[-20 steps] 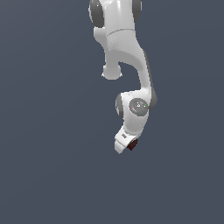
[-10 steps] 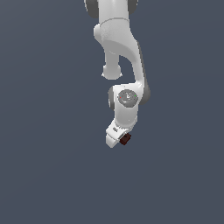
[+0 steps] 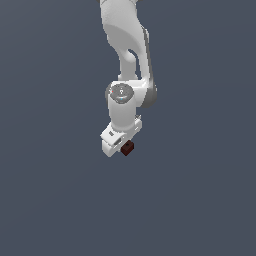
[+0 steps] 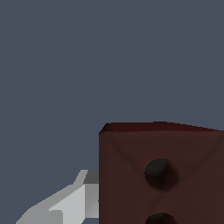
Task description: Pick up the object and move it to a goal position.
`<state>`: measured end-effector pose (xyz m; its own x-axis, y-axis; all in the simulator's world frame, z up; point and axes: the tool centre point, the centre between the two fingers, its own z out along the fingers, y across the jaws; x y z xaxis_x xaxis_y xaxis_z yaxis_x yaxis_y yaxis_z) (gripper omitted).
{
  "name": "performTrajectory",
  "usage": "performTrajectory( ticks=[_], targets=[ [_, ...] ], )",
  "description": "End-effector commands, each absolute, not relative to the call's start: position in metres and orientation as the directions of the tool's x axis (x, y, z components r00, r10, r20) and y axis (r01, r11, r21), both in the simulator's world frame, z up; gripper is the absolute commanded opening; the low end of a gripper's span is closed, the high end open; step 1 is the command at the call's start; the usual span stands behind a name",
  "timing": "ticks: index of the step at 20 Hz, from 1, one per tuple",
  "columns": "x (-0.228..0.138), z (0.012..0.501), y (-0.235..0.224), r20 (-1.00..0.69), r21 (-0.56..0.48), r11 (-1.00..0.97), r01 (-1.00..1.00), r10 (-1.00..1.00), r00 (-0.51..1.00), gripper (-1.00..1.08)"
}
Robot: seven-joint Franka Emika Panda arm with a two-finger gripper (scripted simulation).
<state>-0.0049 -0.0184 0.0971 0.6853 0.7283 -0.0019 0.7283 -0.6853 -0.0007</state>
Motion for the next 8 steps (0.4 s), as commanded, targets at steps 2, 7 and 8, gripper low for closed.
performTrajectory(
  ticks=[2, 7, 8],
  targets=[
    [-0.012, 0.11, -0.036, -0.001, 0.0, -0.684, 0.729, 0.729, 0.684, -1.0],
    [-0.016, 0.117, -0.047, 0.0, 0.0, -0.684, 0.729, 0.729, 0.684, -1.0],
    [-0.016, 0.117, -0.048, 0.0, 0.0, -0.684, 0.729, 0.729, 0.684, -1.0]
  ],
)
